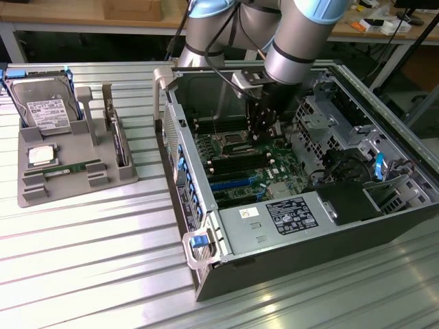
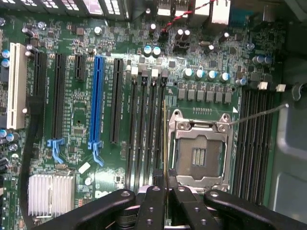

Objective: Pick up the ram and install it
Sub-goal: 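Insert the ram into the slot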

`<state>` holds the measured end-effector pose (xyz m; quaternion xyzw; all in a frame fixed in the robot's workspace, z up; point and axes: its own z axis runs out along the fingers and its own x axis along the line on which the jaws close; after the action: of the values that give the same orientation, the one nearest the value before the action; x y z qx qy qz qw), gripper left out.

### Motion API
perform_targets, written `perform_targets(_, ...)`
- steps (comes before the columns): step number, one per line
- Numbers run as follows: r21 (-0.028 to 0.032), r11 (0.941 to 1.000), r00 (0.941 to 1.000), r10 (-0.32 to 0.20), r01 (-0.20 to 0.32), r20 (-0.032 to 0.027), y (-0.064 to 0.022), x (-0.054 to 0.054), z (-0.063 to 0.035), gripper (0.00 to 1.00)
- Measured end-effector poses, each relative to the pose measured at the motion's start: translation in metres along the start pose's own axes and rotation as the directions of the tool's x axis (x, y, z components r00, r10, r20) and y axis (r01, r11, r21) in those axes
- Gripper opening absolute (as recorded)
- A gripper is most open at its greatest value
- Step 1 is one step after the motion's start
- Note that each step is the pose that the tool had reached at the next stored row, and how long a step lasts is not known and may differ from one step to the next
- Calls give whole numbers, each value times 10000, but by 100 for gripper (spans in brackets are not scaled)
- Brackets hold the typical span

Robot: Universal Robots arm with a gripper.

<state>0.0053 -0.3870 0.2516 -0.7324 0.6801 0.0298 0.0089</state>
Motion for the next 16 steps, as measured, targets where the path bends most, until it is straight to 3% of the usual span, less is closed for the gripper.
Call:
perform_targets(4, 0, 10000, 10000, -1, 1, 0, 60, 49, 9, 12)
perform_targets(9, -1, 10000, 10000, 1, -1, -1, 106, 239, 1, 12)
perform_targets(12, 4, 10000, 10000, 75, -75, 1, 114, 247, 2, 12)
perform_targets(14, 29, 9985, 9985, 556, -556, -12, 115, 250, 10, 12)
perform_targets(16, 31, 9983, 9983, 589, -589, -18, 139, 284, 12, 12)
